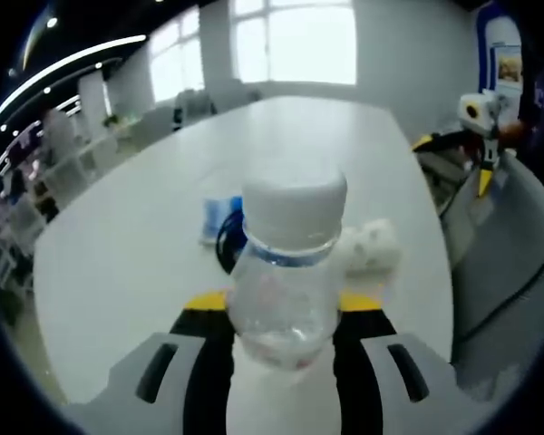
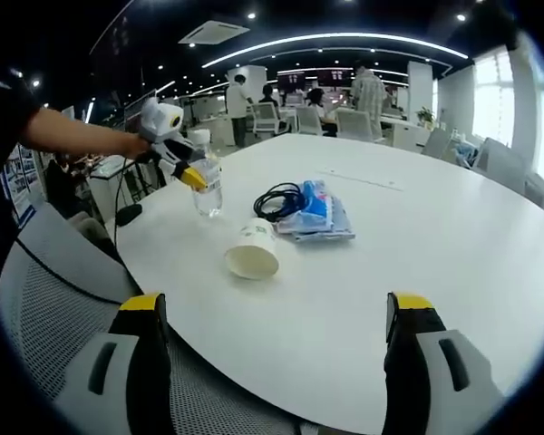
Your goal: Arrange the tabletop items into an orderly group along one side of the table until the central work area is clear of visible clutter.
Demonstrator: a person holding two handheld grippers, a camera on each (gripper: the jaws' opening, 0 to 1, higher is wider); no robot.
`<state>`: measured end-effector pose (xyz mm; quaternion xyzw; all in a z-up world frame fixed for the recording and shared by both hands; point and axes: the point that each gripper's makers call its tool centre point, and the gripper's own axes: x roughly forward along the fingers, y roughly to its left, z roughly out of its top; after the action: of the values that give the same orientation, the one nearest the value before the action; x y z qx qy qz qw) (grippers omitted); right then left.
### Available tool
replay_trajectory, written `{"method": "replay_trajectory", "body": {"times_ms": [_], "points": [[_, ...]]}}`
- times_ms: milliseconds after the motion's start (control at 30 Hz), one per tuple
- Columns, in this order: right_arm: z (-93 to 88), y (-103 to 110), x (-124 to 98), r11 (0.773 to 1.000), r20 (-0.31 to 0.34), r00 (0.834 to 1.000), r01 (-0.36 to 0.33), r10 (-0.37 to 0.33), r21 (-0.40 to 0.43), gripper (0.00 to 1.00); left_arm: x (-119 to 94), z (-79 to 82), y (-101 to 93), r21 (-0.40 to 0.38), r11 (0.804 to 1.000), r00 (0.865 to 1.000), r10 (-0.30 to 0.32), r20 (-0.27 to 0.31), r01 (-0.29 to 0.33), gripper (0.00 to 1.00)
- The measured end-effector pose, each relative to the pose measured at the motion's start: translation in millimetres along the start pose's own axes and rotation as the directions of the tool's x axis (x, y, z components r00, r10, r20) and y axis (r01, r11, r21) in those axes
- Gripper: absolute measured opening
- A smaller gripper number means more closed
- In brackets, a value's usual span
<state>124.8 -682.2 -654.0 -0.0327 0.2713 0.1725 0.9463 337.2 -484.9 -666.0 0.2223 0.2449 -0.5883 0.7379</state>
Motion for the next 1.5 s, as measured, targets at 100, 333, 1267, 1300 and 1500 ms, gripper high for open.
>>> {"method": "replay_trajectory", "body": {"times_ms": [100, 333, 1267, 1300, 1500], "points": [[-1.5, -0.5, 0.6, 1.0, -0.006, 1.0, 0.001, -0.001, 0.0, 1.0, 1.8, 0.1, 7.3, 0.005, 1.0, 1.0, -0.011, -0.007, 0.011, 0.39], [-1.5, -3.2, 0.8, 1.0, -0.008, 1.0, 0.014, -0.014, -0.015, 0.97, 5.7, -3.0, 31.2, -0.012, 1.0, 0.999, -0.02, -0.025, 0.02, 0.39], [-1.0, -9.9, 3.1, 0.998, -0.012, 0.999, 0.045, -0.046, -0.049, 0.96, 9.6, -23.9, 74.9, 0.001, 0.996, 0.987, -0.089, -0.134, 0.09, 0.4], [-1.3, -9.6, 3.2, 0.998, -0.013, 0.999, 0.044, -0.045, -0.052, 0.95, 8.7, -25.0, 74.7, 0.003, 0.995, 0.985, -0.095, -0.143, 0.096, 0.4], [-1.7, -10.0, 3.1, 0.997, -0.013, 0.999, 0.047, -0.048, -0.06, 0.95, 5.2, -31.8, 77.9, 0.043, 0.992, 0.974, -0.107, -0.199, 0.118, 0.41]]}}
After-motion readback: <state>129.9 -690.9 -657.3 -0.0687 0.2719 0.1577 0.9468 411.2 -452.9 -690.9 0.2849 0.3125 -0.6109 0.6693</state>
